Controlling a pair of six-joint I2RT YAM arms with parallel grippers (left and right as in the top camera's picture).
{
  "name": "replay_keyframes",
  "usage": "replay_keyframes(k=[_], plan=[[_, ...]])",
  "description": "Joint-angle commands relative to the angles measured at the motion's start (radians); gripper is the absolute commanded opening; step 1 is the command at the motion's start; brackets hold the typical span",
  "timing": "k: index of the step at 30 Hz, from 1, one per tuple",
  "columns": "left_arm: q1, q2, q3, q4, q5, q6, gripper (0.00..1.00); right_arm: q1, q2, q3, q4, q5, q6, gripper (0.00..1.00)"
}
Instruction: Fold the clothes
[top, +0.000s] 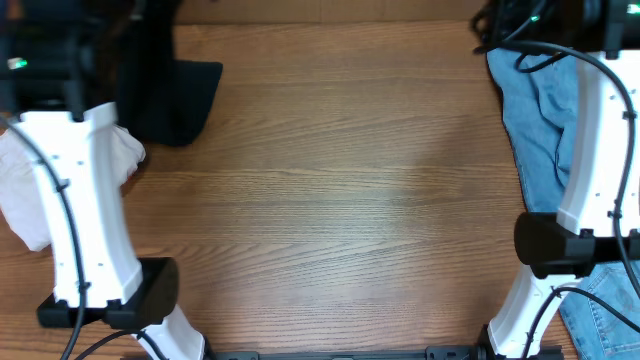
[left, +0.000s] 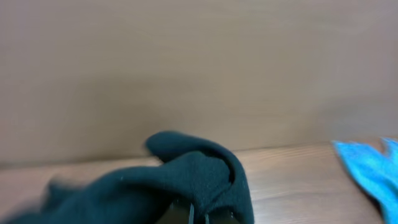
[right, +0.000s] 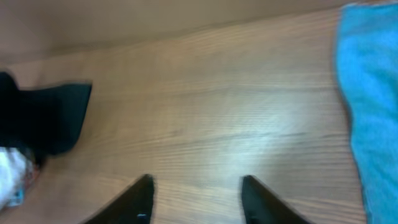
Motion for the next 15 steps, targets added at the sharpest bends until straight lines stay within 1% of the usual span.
replay_keyframes(k=[1,4,7,9,12,13,15], plan=[[-0.131,-0.014,0.006,0.051,0.069,0.067,0.04,0.024,0.005,-0.001,-0.014,-0.035,-0.03,0.52],[-0.214,-0.034,0.021,0.11,0.079,0.136,0.04,0.017,0.005,-0.001,-0.022,-0.024,-0.029,0.56],[-0.248,-0.07,0.069,0.165,0.075,0.126,0.04,-0.012,0.005,-0.001,-0.043,0.014,-0.029,0.59],[-0.243,-0.101,0.102,0.153,0.075,0.103,0.04,-0.035,0.005,-0.001,-0.058,0.021,-0.029,0.61],[-0.209,-0.156,0.113,0.036,0.016,0.1,0.04,-0.073,0.005,-0.001,-0.075,0.02,-0.029,0.61],[-0.19,-0.171,0.113,-0.078,-0.013,0.1,0.04,-0.084,0.005,-0.001,-0.087,0.02,-0.029,0.61],[-0.17,-0.172,0.111,-0.237,-0.014,0.098,0.05,-0.087,0.005,-0.001,-0.087,0.019,-0.029,0.61]])
